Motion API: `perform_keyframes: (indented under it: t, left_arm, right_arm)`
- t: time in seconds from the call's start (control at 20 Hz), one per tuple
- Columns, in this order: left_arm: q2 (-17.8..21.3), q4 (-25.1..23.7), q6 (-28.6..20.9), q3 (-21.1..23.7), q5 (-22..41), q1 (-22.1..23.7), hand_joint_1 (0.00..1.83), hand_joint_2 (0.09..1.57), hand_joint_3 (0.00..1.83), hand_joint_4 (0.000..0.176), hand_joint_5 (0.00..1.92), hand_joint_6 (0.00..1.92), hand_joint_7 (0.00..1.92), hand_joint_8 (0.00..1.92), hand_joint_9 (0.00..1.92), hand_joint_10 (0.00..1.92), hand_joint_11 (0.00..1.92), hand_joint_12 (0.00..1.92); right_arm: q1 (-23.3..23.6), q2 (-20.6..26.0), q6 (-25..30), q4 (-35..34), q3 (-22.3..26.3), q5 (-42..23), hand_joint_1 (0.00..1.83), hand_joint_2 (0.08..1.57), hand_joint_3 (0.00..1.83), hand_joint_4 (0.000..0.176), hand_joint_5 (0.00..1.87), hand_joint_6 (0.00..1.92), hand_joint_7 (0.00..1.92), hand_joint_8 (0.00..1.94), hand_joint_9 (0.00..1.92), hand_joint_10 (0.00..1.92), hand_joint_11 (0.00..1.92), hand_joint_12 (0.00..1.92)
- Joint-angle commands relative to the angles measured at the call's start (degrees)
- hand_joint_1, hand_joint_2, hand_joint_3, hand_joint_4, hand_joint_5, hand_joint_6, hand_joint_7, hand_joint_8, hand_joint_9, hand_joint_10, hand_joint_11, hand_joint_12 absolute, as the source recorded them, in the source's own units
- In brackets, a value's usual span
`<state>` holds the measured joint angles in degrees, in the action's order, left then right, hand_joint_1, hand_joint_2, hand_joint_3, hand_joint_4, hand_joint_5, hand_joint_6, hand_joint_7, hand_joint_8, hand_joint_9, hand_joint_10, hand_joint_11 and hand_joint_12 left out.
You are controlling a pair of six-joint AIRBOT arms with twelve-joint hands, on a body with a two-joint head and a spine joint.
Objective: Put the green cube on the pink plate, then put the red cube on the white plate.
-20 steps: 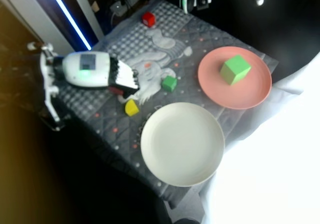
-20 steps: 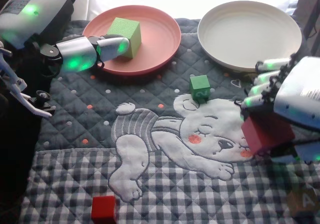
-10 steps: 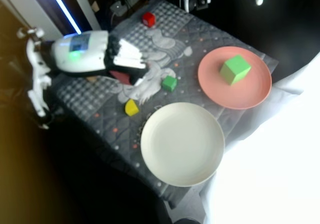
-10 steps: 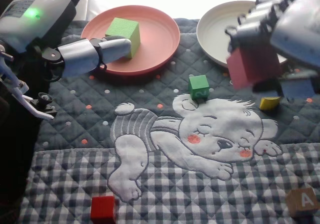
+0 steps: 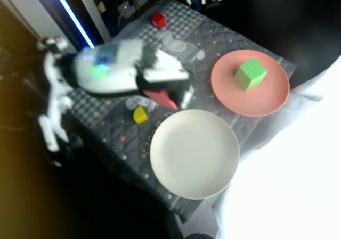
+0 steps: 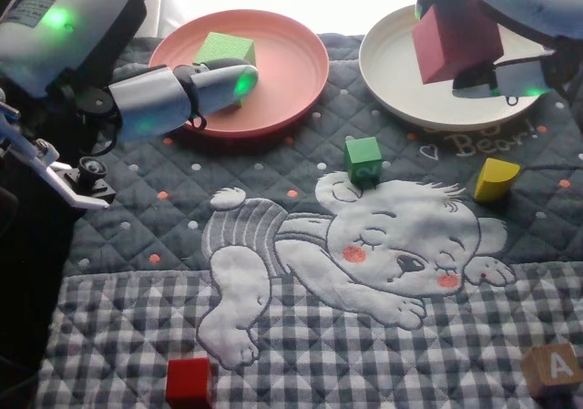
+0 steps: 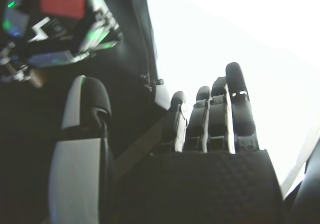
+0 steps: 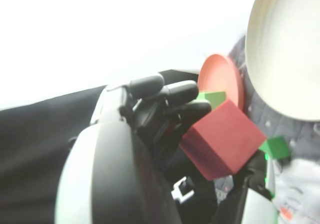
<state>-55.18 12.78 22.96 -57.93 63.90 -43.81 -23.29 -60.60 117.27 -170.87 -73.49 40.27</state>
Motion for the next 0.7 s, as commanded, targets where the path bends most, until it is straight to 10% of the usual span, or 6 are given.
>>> perform_keyframes:
  t: [0.0,0.2,0.3,0.65]
  left_arm:
    - [0.3,-0.6,-0.2,0.1,7.6,0.6,0.58,1.07,0.0,0.108,0.09,0.01,0.02,0.0,0.04,0.0,0.0,0.84]
    - [0.3,-1.2,-0.2,0.3,8.2,0.5,0.56,1.07,0.0,0.1,0.11,0.01,0.06,0.01,0.05,0.01,0.0,0.8]
    - [0.3,-1.4,-0.2,0.3,8.2,0.5,0.57,1.08,0.0,0.069,0.1,0.0,0.06,0.0,0.05,0.0,0.0,0.78]
    - [0.2,-1.8,-0.2,0.3,8.1,0.6,0.65,1.08,0.0,0.079,0.13,0.0,0.09,0.0,0.06,0.0,0.0,0.6]
  right_arm:
    - [1.5,0.3,0.0,-1.5,-0.4,3.6,1.21,1.21,0.0,0.0,0.92,1.2,0.7,1.34,0.4,1.29,0.0,1.88]
    - [4.1,-3.0,0.0,-1.5,-6.4,-4.2,1.35,1.22,0.0,0.0,0.78,1.07,0.78,1.41,0.69,1.62,0.58,1.86]
    - [5.4,-4.2,0.0,-1.5,-8.7,-7.1,1.32,1.24,0.0,0.0,0.81,1.05,0.73,1.5,0.62,1.7,0.46,1.92]
    - [6.3,-7.1,0.0,-1.5,-12.7,-11.8,1.22,1.24,0.0,0.0,0.83,1.08,0.7,1.57,0.55,1.6,0.42,1.91]
